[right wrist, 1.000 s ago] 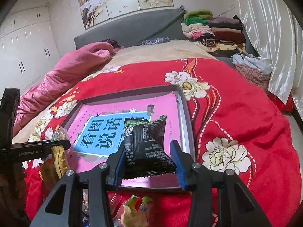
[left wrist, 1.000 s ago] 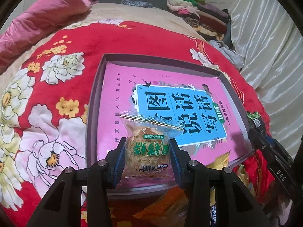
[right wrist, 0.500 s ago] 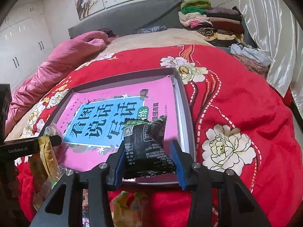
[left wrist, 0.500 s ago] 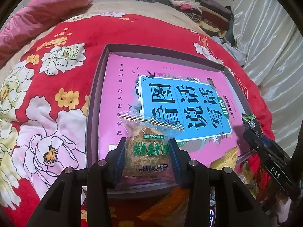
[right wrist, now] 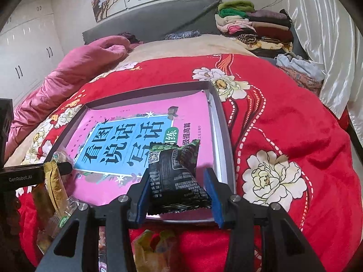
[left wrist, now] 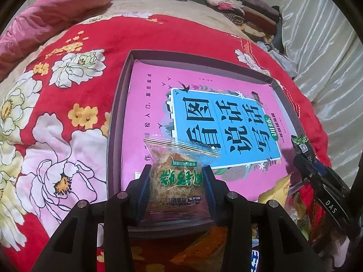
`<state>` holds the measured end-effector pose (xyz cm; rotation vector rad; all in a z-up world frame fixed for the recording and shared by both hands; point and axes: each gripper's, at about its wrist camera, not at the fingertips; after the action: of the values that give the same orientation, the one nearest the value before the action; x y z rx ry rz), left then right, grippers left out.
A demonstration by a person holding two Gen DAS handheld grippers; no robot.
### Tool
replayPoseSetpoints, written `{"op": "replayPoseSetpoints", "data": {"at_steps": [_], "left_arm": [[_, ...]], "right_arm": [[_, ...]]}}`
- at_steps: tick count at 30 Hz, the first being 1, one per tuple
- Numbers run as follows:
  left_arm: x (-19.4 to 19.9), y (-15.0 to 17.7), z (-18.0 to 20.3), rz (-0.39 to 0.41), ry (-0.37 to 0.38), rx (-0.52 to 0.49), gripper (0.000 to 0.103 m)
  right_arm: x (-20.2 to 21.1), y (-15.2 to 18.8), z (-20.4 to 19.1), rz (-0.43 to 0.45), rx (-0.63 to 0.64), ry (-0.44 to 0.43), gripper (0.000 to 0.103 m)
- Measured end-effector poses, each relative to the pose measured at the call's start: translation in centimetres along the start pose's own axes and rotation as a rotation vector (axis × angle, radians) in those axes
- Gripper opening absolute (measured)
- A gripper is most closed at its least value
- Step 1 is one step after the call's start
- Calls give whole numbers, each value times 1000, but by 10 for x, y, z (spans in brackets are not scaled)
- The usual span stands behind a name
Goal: Organize snacks
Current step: 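Carry the pastry bag with the left tool while the right tool carries the black packet into the box, then open the left tool onto the pink book while the right tool releases the black packet beside it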
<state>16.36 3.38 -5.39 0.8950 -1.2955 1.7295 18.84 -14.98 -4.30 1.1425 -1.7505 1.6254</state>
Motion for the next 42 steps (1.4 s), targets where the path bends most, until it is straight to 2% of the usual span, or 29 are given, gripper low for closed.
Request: {"op": "replayPoseSetpoints", "data": {"at_steps": [13,18,29,33,42], "left_arm": [[3,1,2,4,-12,-15,47],[7,1,2,15,-14,-20,55],[18,1,0,41,4,-5,63],[25,1,-4,54,7,8,72],[41,7,-9,76,7,24,75]], "right_arm": [[2,-1,1,5,-10,-11,50],[5,-1,2,17,-13,-12,51],[12,-3,3,37,-23,-35,58],[18,-4,4,58,-32,-52,61],[28,-5,-1,91,-17,-73,65]]}}
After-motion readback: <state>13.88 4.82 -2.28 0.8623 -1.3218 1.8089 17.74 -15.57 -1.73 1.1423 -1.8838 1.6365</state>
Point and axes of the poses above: each gripper's, at about its wrist camera, not at the fingertips, and x roughly against the way its jaws point, z to its right, y to its underside, and after that the axes turned 4 degrees about -z, right-handed
